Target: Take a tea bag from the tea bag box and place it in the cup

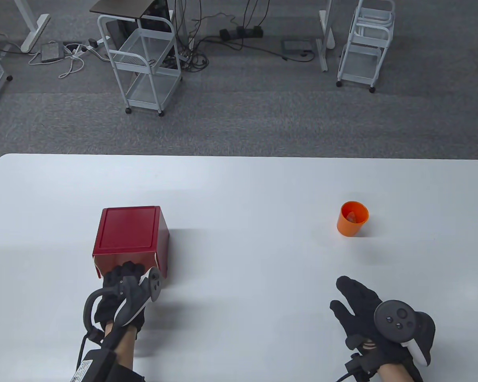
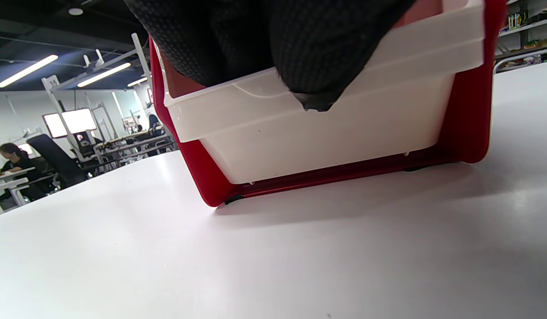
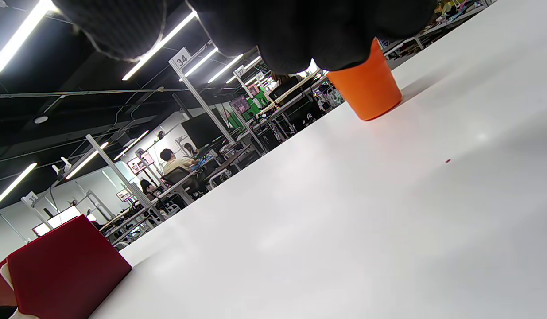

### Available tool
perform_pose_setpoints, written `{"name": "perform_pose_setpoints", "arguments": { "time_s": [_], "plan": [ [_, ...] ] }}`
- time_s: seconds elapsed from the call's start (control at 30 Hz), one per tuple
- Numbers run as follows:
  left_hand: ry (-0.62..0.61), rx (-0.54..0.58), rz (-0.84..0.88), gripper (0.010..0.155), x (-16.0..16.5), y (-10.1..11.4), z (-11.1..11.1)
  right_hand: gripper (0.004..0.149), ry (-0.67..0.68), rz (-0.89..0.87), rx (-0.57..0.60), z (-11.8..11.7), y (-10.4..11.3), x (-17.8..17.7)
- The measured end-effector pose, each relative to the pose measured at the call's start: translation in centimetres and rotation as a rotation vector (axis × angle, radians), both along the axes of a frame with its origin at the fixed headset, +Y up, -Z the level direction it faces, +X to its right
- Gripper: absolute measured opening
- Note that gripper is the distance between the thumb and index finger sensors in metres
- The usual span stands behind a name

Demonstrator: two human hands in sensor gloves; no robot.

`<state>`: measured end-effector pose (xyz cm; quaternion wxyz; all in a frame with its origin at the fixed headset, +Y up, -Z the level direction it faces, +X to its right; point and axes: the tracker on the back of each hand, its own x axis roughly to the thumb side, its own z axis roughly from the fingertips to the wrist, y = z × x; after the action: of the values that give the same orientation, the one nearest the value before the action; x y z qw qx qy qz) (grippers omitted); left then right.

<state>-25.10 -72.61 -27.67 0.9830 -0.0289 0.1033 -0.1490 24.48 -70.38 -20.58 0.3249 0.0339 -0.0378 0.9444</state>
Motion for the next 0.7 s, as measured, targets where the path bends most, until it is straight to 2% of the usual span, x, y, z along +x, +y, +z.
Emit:
{"name": "perform_pose_setpoints", "arguments": {
  "time_s": [0.17,0.3,0.47,0.7],
  "plan": [
    [-0.012,0.001,0.004,0.051,0.0,0.2,0.2,0.063,0.001,0.002,-0.003,0.0,0.0,0.0],
    [0.001,0.013,0.077,0.057,-0.2,1.4,1.3,0.063,0.005,0.0,-0.004,0.0,0.0,-0.1],
    [0.016,0.122,0.305,0.06,-0.1,4.0,3.5,0.063,0.017,0.0,-0.001,0.0,-0.1,-0.3],
    [-0.09,0.226,0.641,0.06,1.5,6.7,5.8,0.063,0.032,0.007,0.001,0.1,-0.2,-0.7]
  ]
}}
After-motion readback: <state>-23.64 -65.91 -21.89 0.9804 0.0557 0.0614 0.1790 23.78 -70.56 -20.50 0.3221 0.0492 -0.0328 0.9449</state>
